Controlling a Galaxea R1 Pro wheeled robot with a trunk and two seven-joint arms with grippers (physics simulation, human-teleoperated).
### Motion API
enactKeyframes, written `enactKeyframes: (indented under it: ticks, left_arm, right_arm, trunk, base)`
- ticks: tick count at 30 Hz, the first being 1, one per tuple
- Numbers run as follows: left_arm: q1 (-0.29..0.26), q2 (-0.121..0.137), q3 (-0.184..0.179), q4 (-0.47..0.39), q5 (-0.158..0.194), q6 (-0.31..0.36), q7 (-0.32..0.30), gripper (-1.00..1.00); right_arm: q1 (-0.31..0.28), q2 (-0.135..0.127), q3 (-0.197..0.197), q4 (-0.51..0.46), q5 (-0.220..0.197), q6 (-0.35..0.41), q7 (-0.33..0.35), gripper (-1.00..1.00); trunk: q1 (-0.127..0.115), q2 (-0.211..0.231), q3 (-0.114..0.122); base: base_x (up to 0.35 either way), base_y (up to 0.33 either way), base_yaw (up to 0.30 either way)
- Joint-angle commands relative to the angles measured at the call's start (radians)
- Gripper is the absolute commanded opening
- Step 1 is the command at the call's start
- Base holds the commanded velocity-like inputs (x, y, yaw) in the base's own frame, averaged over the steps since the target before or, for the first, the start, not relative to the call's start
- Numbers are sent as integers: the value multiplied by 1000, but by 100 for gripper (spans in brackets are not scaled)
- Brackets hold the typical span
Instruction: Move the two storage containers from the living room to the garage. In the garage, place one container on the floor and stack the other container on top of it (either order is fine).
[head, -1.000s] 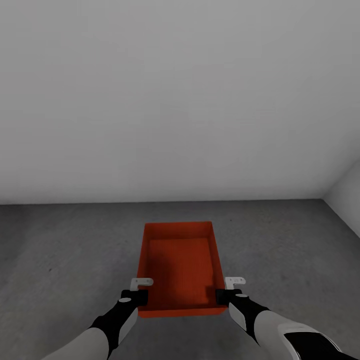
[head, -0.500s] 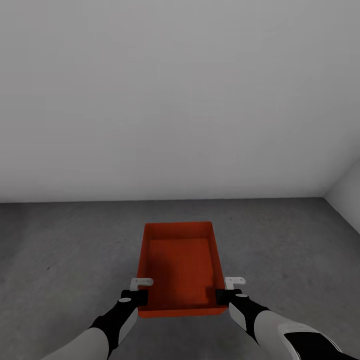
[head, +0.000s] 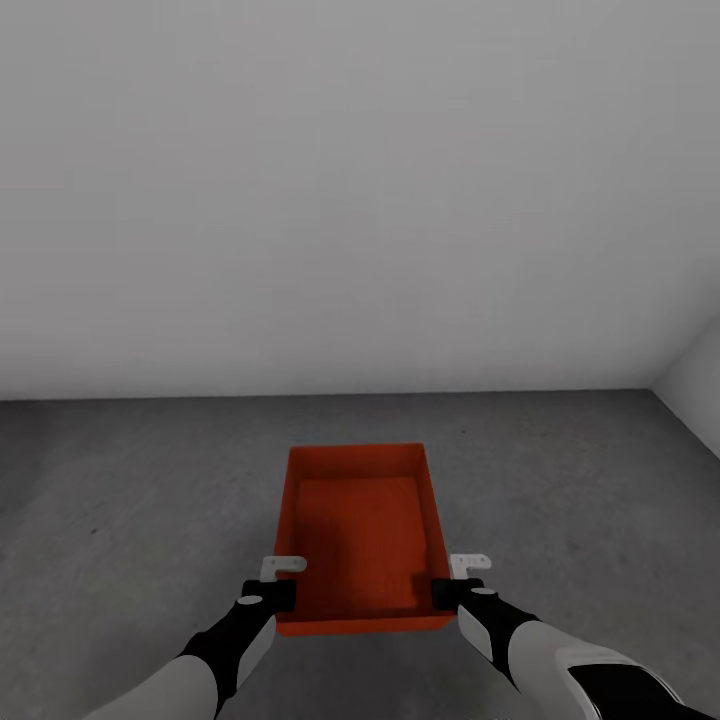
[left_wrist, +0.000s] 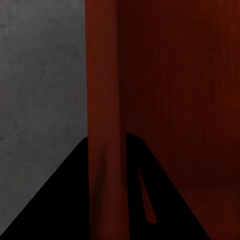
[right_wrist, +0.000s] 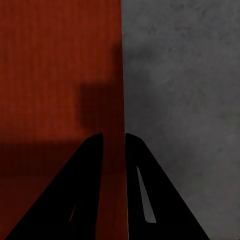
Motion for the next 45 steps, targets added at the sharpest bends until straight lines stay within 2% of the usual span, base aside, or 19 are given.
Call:
enactKeyframes:
  ticks: [1, 9, 45]
  left_arm:
    - [-1, 1, 7, -5, -13, -33, 27, -100]
    - [-1, 1, 7, -5, -13, -33, 27, -100]
    - [-1, 1, 6, -5, -13, -33, 27, -100]
  right_arm:
    - [0, -4, -29, 3, -7, -1, -49, -100]
    - [0, -4, -28, 3, -7, -2, -49, -100]
    - [0, -3, -28, 3, -7, -4, -49, -100]
  trunk:
    - [4, -8, -5]
    - [34, -64, -38]
    - [172, -316, -151]
  base:
    - [0, 0, 0]
    - [0, 0, 0]
    - [0, 0, 0]
